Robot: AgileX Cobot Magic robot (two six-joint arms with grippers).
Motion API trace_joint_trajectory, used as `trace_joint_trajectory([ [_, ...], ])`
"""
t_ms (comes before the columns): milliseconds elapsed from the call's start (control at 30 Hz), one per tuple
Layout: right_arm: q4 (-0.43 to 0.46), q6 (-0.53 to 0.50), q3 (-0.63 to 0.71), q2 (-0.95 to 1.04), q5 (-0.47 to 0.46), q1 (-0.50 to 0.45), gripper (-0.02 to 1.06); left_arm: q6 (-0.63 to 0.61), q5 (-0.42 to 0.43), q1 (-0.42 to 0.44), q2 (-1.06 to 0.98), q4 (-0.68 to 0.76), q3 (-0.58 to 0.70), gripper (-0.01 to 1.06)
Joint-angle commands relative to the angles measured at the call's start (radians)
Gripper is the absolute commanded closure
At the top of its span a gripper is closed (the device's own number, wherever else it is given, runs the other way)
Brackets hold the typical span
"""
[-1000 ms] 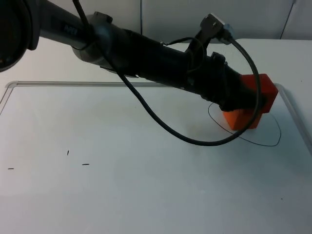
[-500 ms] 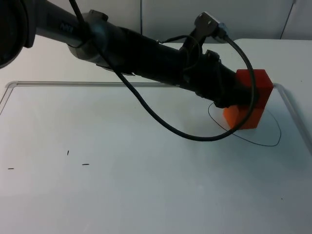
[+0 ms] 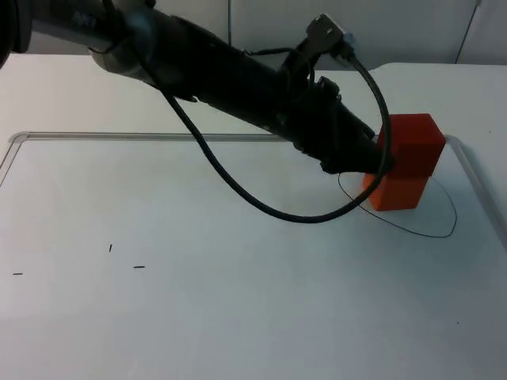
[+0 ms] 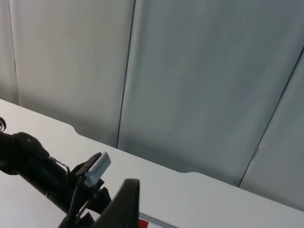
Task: Pick up one cube with the left hand and another cube with the right hand. First place the cube in the right hand at the target position, then stack the cube in the left hand on top.
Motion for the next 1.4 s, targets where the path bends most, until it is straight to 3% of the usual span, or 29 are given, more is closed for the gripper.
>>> trace_joint_trajectory([
  [0, 0.004, -0.009, 0.005, -0.009, -0.004, 0.0, 0.0, -0.141, 0.012, 0.032, -0.041, 0.113, -0.002, 0.41],
  [333, 0.002, -0.009, 0.005, -0.009, -0.016, 0.0, 0.0, -0.455, 0.181, 0.096, -0.264, 0.365, -0.002, 0.41],
  [533, 0.002, -0.009, 0.005, -0.009, -0.034, 0.0, 0.0, -0.596, 0.256, 0.096, -0.456, 0.411, -0.002, 0.41],
  [700, 0.018, -0.009, 0.005, -0.009, -0.047, 0.0, 0.0, -0.746, 0.255, 0.096, -0.655, 0.513, -0.002, 0.41],
  [900, 0.064, -0.011, 0.005, -0.009, -0.052, 0.0, 0.0, -1.078, 0.26, 0.096, -0.962, 0.842, -0.002, 0.41],
  [967, 0.079, -0.028, 0.005, -0.009, -0.052, 0.0, 0.0, -1.127, 0.268, 0.096, -1.018, 0.912, 0.002, 0.41],
  [1067, 0.144, -0.086, 0.005, -0.009, -0.052, 0.0, 0.0, -1.302, 0.308, 0.096, -1.164, 1.077, 0.009, 0.41],
  [1133, 0.161, -0.095, 0.005, -0.009, -0.052, 0.0, 0.0, -1.36, 0.303, 0.096, -1.239, 1.116, 0.038, 0.41],
  [1300, 0.225, -0.129, 0.005, -0.009, -0.039, 0.0, 0.0, -1.456, 0.197, 0.096, -1.553, 1.144, 0.293, 0.41],
  [1367, 0.235, -0.138, 0.005, -0.009, -0.037, 0.0, 0.0, -1.467, 0.182, 0.096, -1.587, 1.15, 0.328, 0.41],
])
